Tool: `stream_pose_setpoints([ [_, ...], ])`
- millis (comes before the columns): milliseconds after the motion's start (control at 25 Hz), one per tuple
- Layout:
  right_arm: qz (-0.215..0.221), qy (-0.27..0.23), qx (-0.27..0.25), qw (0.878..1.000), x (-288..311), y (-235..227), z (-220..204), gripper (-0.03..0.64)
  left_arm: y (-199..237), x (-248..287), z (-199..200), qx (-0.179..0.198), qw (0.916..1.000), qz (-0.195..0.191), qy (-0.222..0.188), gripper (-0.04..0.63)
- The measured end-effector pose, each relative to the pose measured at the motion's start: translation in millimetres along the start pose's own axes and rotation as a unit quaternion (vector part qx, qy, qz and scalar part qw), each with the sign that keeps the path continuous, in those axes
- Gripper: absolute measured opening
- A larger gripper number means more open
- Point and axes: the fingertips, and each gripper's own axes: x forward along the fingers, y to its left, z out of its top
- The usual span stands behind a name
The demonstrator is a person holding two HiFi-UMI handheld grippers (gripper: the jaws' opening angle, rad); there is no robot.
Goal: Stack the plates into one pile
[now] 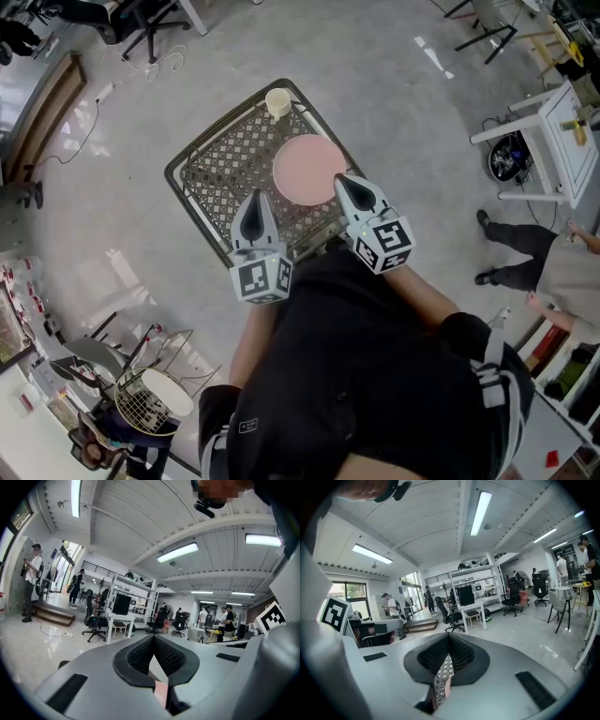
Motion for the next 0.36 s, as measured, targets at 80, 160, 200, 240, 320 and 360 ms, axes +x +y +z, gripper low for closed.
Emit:
stream_pose_setpoints([
  [80,-0.001,0.0,0.0,1.0,-1,2,0,0.009,0,-1,0,0.0,1.0,-0.002,0.0,0.015],
  [160,-0.001,-0.001,0.001,1.0,-1,5,0,0.009,2,-4,1,0.0,1.0,-0.003,-0.001,0.015],
  [200,-0.001,-0.001,0.001,1.0,-1,7,0,0.009,3,-5,1,-0.001,1.0,-0.003,-0.001,0.015],
  [240,0.0,-0.001,0.001,1.0,0,8,-1,0.009,4,-6,1,-0.002,1.0,-0.002,-0.001,0.015],
  [320,0.001,-0.001,0.0,1.0,0,12,-2,0.009,7,-8,1,-0.003,1.0,-0.002,0.0,0.015],
  [360,0.002,0.0,0.0,1.0,0,13,-3,0.009,8,-9,0,-0.003,1.0,-0.001,0.001,0.015],
])
